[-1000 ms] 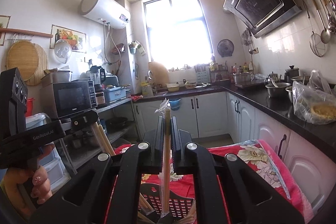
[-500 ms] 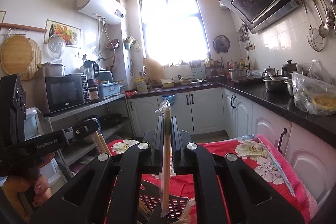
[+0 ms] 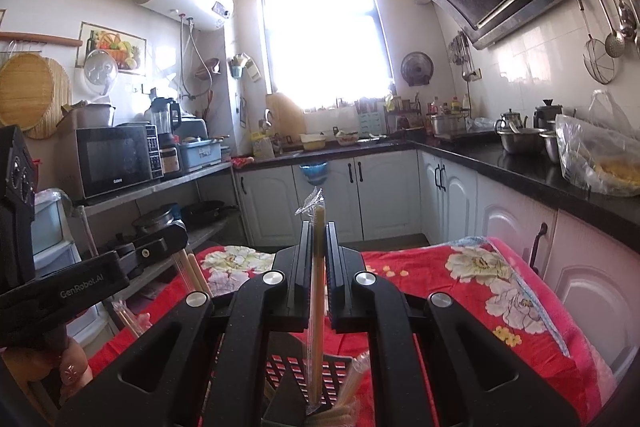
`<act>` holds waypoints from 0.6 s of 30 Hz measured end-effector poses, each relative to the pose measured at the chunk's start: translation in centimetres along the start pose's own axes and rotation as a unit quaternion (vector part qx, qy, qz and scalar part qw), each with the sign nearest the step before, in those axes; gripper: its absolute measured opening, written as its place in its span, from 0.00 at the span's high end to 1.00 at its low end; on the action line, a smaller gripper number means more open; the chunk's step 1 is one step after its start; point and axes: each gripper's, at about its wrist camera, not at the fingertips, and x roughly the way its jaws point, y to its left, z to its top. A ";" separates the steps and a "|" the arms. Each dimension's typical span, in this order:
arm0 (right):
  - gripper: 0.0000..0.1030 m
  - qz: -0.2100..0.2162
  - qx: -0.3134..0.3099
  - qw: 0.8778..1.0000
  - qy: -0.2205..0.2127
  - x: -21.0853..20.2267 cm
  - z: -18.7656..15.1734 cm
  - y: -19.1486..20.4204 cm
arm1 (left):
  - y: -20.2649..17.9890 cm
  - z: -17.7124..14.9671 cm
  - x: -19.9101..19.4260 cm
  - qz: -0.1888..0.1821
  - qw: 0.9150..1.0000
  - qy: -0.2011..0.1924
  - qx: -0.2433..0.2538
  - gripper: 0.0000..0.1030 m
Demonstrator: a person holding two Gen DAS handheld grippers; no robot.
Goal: Organize utensils
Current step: 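Carry the chopsticks in both tools over the basket and lower them in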
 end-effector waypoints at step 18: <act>0.93 -0.009 0.010 0.999 0.031 -0.6 -1.4 -0.4 | 0.7 -2.2 1.1 -0.002 0.999 0.032 -0.002 0.97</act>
